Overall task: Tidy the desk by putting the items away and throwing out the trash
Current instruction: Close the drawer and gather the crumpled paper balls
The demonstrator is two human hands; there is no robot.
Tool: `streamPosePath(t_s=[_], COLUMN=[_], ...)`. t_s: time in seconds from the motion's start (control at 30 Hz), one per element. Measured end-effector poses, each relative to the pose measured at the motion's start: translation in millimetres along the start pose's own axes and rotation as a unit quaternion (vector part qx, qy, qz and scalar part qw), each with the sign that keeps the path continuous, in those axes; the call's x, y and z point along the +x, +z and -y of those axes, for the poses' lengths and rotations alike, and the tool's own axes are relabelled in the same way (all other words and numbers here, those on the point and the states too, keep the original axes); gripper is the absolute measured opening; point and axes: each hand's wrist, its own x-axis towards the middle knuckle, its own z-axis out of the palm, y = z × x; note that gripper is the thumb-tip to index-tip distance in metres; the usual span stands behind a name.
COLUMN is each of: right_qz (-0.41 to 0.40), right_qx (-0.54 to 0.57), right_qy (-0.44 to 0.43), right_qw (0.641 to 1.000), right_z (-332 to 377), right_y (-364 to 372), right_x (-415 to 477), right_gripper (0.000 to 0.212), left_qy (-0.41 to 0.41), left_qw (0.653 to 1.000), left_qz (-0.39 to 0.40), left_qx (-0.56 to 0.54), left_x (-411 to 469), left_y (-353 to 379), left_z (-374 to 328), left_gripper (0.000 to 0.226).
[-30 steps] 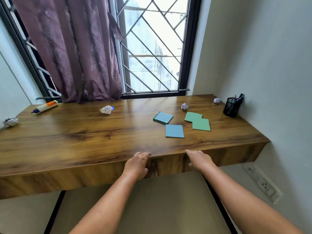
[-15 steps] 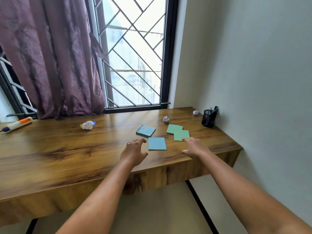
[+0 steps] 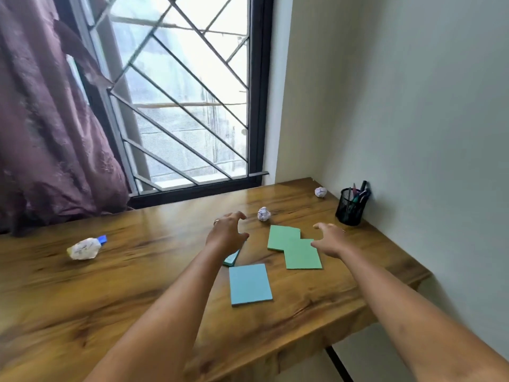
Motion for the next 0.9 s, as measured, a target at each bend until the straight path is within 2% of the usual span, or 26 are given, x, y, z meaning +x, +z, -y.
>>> streamPosePath(t_s=[0.23,0.5,0.63,0.7,0.83,0.9], right_qz=[0.000,0.027,0.026,-0.005,-0.079,-0.079], right_qx=[0.022,0.032,0.014,-0.030,-0.096,-0.092], right_qy=[0.011,-0.024,-0.019,-0.014,0.032,0.053], right_qw=[1.000,0.999,0.999,0.999,0.992,0.991], right_z=[-28,-47,-48,-46,-50,-48], right_y=[-7,-8,-2,3,3,0], right_x=[89,217,270,279,301,316], right_gripper=[0.054,0.051,0.047,0.047,0.048,0.049], left_qy=[0.043,-0.007,0.040,0.051,-0.001,-0.021], left_qw=[0.998,0.993,0.988,0.987,0.991,0.994], left_qz=[0.037,0.090,0.054,0.048,0.037,0.015], left_qx=[-0.004,0.076,0.141,0.143,0.125,0.108], left_x=[97,180,199,202,218,222], left_y=[61,134,159,159,155,150], left_z=[-24,-15,-17,-18,-14,-10], left_gripper=[0.041,0.035,0.027,0.023,0.016,0.020])
